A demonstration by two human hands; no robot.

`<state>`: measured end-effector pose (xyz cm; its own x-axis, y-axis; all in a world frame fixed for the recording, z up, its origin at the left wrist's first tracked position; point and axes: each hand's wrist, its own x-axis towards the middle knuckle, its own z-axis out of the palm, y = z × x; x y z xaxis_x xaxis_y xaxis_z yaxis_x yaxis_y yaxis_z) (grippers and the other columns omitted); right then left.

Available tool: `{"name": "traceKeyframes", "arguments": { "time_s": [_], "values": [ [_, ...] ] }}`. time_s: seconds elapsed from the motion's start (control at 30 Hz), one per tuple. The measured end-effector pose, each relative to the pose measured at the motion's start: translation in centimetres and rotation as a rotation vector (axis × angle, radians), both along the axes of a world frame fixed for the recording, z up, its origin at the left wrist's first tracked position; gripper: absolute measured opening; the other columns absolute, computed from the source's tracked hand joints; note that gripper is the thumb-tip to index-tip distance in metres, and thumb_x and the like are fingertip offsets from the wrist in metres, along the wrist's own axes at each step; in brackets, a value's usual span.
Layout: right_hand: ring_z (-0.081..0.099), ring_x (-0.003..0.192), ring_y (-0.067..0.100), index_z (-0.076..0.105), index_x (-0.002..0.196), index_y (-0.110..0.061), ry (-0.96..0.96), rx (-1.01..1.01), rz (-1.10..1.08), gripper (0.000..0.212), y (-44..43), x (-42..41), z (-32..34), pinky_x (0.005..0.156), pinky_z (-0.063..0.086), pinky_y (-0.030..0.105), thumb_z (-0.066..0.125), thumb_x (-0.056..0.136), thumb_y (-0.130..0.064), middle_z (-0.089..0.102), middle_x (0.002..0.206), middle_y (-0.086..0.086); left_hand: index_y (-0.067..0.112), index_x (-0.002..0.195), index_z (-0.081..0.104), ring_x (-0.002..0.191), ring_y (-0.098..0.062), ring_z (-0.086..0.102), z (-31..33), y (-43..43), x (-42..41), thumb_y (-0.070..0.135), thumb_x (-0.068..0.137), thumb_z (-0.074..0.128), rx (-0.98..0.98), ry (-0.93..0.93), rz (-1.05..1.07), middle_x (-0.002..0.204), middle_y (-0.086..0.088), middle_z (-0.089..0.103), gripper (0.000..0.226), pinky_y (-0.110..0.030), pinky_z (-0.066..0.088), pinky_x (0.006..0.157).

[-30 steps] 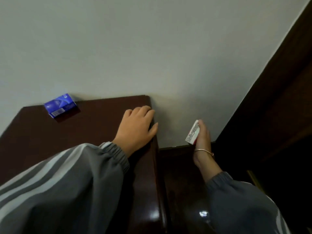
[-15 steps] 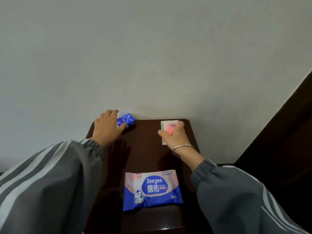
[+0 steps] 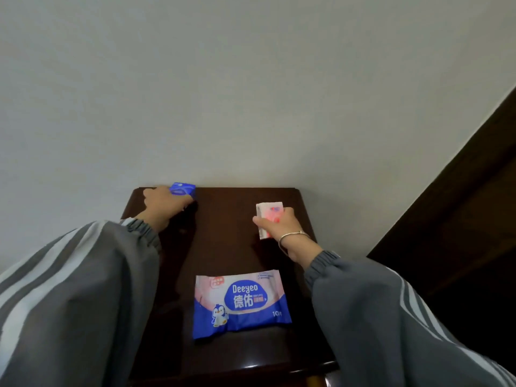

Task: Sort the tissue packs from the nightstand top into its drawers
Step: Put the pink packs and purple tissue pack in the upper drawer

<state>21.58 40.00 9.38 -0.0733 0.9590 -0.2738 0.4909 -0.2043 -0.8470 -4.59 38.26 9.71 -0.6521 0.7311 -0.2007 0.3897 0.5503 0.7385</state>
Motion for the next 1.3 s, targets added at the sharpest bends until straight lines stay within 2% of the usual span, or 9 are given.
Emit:
{"name": "traceKeyframes", "arguments": {
  "time_s": [0.1,0.2,0.33,0.43,0.6,0.83,1.1,1.2,1.3],
  "values": [
    [0.065,0.083,0.015,0.055,0.110,-0.014,0.229,-0.074,-0.033,0.058,-1.2,1.4,2.2,0.065,0.048,0.027,0.079,0.067,-0.043,0.068,0.104,0.006,-0.002,0.104,0.058,0.070,-0.025,0.059,3.4,-3.2,-1.0,0.016,0.075,0.073,0.253,-0.389,0.082,0.089,-0.023,0.059,0.037,-0.027,0.051,0.058],
    [0.060,0.054,0.006,0.059,0.089,-0.022,0.332,-0.067,0.002,0.040,-4.3,2.5,5.3,0.052,0.043,0.021,0.072,0.069,-0.055,0.068,0.074,-0.004,0.007,0.086,0.047,0.038,-0.007,0.040,7.9,-8.5,-1.2,0.004,0.084,0.066,0.446,-0.684,0.003,0.070,-0.005,0.038,0.019,-0.015,0.036,0.038],
    [0.056,0.059,0.008,0.054,0.100,-0.025,0.421,-0.114,0.050,0.049,-10.5,4.3,8.2,0.048,0.041,0.021,0.055,0.075,-0.068,0.061,0.077,-0.003,0.007,0.110,0.049,0.051,-0.007,0.045,12.1,-17.7,1.1,0.010,0.089,0.064,0.453,-0.702,-0.142,0.080,-0.005,0.050,0.026,-0.019,0.041,0.050],
    [0.057,0.044,0.005,0.050,0.105,-0.021,0.534,-0.220,0.028,0.028,-16.1,6.0,8.2,0.038,0.035,0.016,0.052,0.089,-0.044,0.058,0.069,-0.002,0.013,0.108,0.057,0.064,-0.013,0.054,11.7,-24.6,4.3,0.023,0.096,0.054,0.370,-0.665,-0.179,0.085,-0.005,0.063,0.016,-0.024,0.037,0.059],
    [0.063,0.060,0.010,0.053,0.106,-0.013,0.547,-0.283,0.091,0.018,-25.3,8.9,5.5,0.049,0.044,0.021,0.057,0.089,-0.008,0.068,0.077,0.002,0.006,0.107,0.061,0.068,-0.020,0.065,5.8,-32.7,11.2,0.007,0.095,0.050,0.196,-0.816,-0.129,0.096,-0.018,0.071,0.016,-0.028,0.048,0.061],
    [0.065,0.080,0.030,0.059,0.102,-0.001,0.567,-0.355,-0.027,0.022,-32.4,9.1,1.1,0.081,0.053,0.047,0.066,0.084,-0.010,0.068,0.098,0.022,0.009,0.111,0.057,0.081,-0.019,0.065,0.1,-36.2,20.1,0.004,0.093,0.052,0.045,-0.963,-0.129,0.093,-0.008,0.071,0.019,-0.031,0.051,0.068],
    [0.068,0.072,0.026,0.053,0.110,-0.002,0.606,-0.412,-0.078,0.029,-32.7,12.3,-1.2,0.055,0.058,0.039,0.065,0.084,-0.007,0.068,0.091,0.017,0.016,0.099,0.068,0.072,0.004,0.064,-0.9,-36.3,22.6,0.020,0.099,0.047,-0.055,-0.545,-0.427,0.094,0.007,0.072,0.021,-0.011,0.043,0.059],
    [0.067,0.073,0.023,0.053,0.109,-0.001,0.406,-0.311,-0.131,0.034,-31.7,13.1,-1.8,0.056,0.057,0.035,0.070,0.081,-0.008,0.067,0.097,0.015,0.017,0.129,0.058,0.120,-0.011,0.054,-3.2,-35.2,21.8,0.023,0.101,0.039,-0.060,0.112,-0.622,0.134,0.002,0.057,0.035,-0.017,0.038,0.097],
    [0.065,0.091,0.029,0.051,0.105,-0.004,0.085,-0.191,-0.115,0.034,-30.8,12.8,-2.5,0.083,0.054,0.042,0.071,0.079,-0.013,0.065,0.109,0.018,0.028,0.137,0.048,0.134,-0.011,0.038,-5.6,-34.6,21.0,0.031,0.101,0.033,-0.135,0.402,-0.824,0.149,0.009,0.040,0.040,-0.028,0.031,0.109]
  ]
}}
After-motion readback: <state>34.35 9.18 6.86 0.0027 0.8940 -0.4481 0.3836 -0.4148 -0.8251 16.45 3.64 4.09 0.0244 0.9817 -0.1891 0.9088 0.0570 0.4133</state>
